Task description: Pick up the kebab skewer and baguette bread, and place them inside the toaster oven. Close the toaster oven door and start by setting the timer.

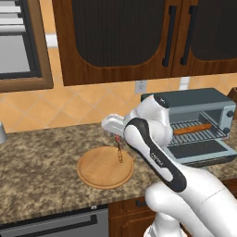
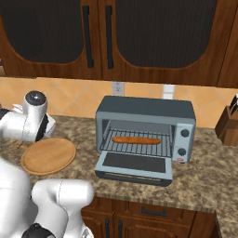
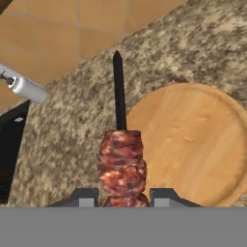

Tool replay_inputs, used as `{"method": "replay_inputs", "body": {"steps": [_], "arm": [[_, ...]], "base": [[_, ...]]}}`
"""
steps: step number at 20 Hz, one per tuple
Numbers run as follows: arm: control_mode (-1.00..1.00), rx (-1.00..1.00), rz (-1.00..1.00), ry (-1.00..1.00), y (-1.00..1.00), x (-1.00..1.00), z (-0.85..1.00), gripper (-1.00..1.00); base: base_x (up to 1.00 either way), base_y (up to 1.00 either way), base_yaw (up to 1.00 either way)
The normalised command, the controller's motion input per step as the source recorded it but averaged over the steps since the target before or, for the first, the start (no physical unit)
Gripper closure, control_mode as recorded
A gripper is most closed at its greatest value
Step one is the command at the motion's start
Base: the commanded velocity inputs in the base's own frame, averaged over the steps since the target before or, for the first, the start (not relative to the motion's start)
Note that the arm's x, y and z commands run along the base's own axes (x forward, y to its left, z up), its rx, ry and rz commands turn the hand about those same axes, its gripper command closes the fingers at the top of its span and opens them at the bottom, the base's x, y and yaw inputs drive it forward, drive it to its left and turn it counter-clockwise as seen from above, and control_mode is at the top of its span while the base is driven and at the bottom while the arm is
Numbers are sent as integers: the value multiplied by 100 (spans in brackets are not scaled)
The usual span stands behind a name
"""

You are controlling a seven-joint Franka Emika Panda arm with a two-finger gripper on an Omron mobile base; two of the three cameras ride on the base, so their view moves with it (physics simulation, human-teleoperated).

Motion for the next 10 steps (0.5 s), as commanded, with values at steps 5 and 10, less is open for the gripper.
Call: {"method": "replay_inputs", "body": {"steps": [5,10], "arm": [[-100,21,-57,5,-55,-37,65,100],[-100,24,-62,8,-77,-30,51,100]], "base": [[0,0,0],[0,0,0]]}}
